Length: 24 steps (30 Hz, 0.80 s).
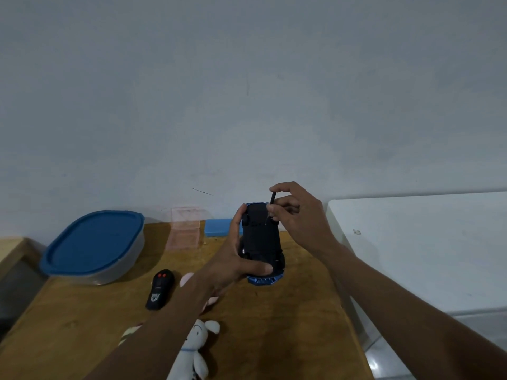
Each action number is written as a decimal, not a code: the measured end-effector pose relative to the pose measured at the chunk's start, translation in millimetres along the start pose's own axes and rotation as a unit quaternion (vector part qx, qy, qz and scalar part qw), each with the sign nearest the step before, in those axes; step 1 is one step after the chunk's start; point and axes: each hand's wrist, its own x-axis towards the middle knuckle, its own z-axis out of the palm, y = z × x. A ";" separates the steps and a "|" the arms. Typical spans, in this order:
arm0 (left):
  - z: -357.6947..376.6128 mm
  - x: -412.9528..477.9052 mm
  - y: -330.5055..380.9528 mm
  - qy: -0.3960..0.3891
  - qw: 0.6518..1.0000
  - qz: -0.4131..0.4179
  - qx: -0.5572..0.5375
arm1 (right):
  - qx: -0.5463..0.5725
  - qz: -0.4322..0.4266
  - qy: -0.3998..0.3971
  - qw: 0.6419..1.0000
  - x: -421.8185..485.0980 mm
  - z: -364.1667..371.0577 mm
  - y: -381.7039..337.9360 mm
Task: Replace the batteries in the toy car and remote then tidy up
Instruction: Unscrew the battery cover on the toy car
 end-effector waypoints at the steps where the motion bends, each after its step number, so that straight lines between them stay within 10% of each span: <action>1: 0.1 -0.4 -0.2 0.000 1.000 -0.002 -0.002 | -0.001 0.000 -0.001 1.000 -0.3 -0.1 -0.6; 24: 9.5 -11.7 -1.4 -0.004 1.000 -0.013 -0.027 | -0.043 -0.041 0.053 0.997 -7.0 1.6 -12.0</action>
